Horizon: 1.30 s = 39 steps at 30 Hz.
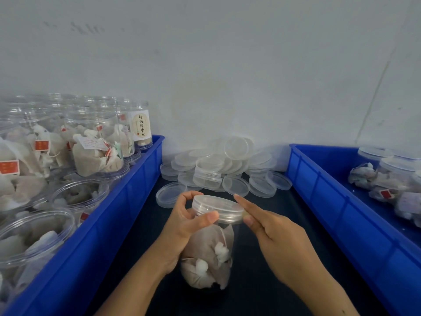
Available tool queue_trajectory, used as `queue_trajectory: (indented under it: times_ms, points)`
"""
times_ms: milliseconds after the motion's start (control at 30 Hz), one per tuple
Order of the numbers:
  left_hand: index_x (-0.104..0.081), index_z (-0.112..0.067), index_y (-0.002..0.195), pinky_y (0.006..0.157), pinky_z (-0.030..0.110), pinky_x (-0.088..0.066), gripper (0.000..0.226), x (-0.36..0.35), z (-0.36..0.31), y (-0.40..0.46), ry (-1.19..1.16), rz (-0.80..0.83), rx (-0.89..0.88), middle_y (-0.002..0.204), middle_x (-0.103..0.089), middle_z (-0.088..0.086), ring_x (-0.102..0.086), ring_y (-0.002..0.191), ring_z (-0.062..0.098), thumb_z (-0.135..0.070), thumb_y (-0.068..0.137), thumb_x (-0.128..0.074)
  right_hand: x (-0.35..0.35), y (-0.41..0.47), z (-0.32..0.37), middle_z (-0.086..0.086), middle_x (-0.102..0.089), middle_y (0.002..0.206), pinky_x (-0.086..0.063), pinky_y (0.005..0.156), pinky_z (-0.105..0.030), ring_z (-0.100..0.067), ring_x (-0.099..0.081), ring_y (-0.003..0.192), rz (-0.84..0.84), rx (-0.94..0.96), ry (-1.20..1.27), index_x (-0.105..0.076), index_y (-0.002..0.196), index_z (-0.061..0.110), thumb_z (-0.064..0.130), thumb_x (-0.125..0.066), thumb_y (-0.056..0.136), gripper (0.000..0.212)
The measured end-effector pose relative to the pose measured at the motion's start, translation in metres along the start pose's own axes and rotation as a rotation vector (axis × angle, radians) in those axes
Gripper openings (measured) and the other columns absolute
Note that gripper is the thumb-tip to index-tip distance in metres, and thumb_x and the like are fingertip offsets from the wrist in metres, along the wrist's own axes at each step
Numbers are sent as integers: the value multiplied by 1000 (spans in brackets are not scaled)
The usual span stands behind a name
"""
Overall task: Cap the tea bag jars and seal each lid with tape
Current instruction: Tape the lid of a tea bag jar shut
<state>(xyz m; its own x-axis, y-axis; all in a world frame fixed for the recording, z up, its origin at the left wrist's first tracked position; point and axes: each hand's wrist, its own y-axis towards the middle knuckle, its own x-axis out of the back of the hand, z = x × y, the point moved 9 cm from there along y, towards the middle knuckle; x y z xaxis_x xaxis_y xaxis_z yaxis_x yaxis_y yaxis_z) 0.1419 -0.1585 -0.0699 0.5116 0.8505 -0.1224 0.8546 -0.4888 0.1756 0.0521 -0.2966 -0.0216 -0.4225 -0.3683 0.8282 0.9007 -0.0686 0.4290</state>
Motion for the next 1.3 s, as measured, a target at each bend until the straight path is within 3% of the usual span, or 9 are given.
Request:
queue_trajectory:
  times_ms: [167, 400, 533, 667, 767, 900, 1033, 1167, 1300]
  points:
    - [-41, -19, 122, 72, 15, -53, 111, -3, 2, 0, -35, 46, 13, 100, -74, -9, -71, 91, 8, -63, 33, -89, -3, -1, 4, 18, -59, 102, -48, 77, -20, -2, -55, 89, -10, 2, -43, -17, 144, 55, 48, -22, 98, 47]
    - [-53, -18, 109, 74, 15, -52, 68, 3, -8, -1, 174, -62, -100, 97, -72, -11, -69, 91, 6, -59, 59, -73, -7, -4, -1, 8, -45, 65, -33, 53, -17, -6, -46, 60, -5, -48, -1, -16, 146, 50, 44, -25, 100, 47]
    - [-44, -37, 138, 97, 18, -44, 63, -2, -18, -10, 391, -119, -172, 125, -59, -23, -54, 115, -7, -71, 85, -43, -5, -6, 0, 10, -49, 75, -44, 61, -19, -6, -51, 67, -38, -75, -21, -13, 148, 47, 47, -18, 99, 49]
    - [-32, -45, 138, 90, 21, -47, 96, -9, -20, -19, 478, -218, -145, 110, -63, -21, -58, 103, -7, -94, 58, -48, -9, -9, 11, 14, -45, 83, -41, 64, -18, -4, -48, 69, -31, -56, -40, -2, 150, 43, 41, -20, 102, 51]
    - [-38, -48, 123, 81, 20, -46, 92, -2, -22, -17, 508, -319, -119, 104, -54, -26, -53, 99, -6, -85, 43, -64, -15, -8, 17, 11, -49, 100, -35, 63, -16, -2, -45, 74, -8, -42, -82, 10, 150, 40, 38, -24, 102, 58]
    - [-41, -49, 115, 75, 14, -43, 91, 3, -21, -14, 471, -341, -114, 99, -53, -27, -52, 92, -13, -79, 34, -69, -18, -8, 19, 13, -44, 102, -44, 71, -18, -3, -49, 79, 47, -36, -125, 17, 148, 39, 33, -25, 103, 62]
    - [-46, -45, 107, 75, 15, -44, 81, 11, -21, -15, 386, -374, -160, 94, -59, -25, -54, 91, -19, -76, 39, -74, -15, -9, 25, 19, -51, 119, -47, 81, -22, 0, -54, 96, 47, -37, 57, 2, 149, 46, 40, -23, 101, 55]
    - [-52, -39, 111, 79, 21, -51, 79, 22, -22, -14, 319, -346, -169, 100, -64, -22, -62, 93, -6, -69, 44, -81, -18, -10, 9, 14, -54, 69, -44, 70, -25, -1, -53, 66, 89, -204, 292, -22, 140, 49, 56, -37, 92, 51]
    - [-53, -33, 114, 79, 21, -53, 81, 21, -22, -10, 293, -276, -168, 106, -65, -10, -63, 97, 0, -61, 43, -81, -11, -8, -3, 7, -60, 73, -51, 77, -30, -7, -60, 72, 114, -267, 247, -33, 132, 44, 63, -38, 88, 48]
